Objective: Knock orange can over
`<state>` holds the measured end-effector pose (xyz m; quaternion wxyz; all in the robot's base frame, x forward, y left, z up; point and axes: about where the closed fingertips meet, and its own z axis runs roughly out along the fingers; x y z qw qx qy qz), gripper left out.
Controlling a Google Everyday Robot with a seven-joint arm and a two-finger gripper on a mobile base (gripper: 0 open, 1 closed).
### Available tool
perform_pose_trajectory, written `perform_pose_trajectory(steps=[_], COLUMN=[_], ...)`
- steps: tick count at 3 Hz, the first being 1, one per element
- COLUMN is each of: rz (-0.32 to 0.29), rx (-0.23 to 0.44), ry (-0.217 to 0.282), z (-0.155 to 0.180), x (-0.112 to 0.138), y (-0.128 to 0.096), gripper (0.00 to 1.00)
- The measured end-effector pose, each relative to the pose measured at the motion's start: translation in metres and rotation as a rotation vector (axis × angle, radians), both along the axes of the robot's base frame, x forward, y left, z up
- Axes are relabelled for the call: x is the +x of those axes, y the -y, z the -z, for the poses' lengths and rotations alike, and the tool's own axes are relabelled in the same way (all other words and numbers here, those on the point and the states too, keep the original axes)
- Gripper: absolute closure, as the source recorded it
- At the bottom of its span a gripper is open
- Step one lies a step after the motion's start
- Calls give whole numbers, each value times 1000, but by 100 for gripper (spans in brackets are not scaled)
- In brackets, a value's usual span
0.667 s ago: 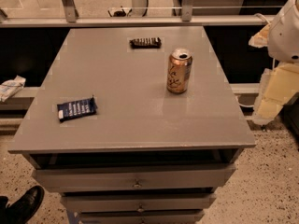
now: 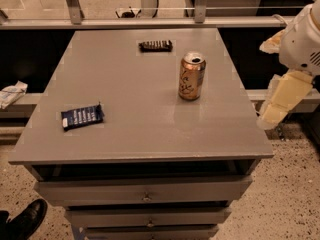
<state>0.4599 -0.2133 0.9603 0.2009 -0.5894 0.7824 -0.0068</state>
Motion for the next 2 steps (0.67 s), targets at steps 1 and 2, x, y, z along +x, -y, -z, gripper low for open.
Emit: perform_pose_trajectory(steps=[1, 2], rz=[11, 16], rx=[135, 305], ry=[27, 73], z=[24, 42], x=[30, 67], y=[-10, -34], gripper=[0, 0])
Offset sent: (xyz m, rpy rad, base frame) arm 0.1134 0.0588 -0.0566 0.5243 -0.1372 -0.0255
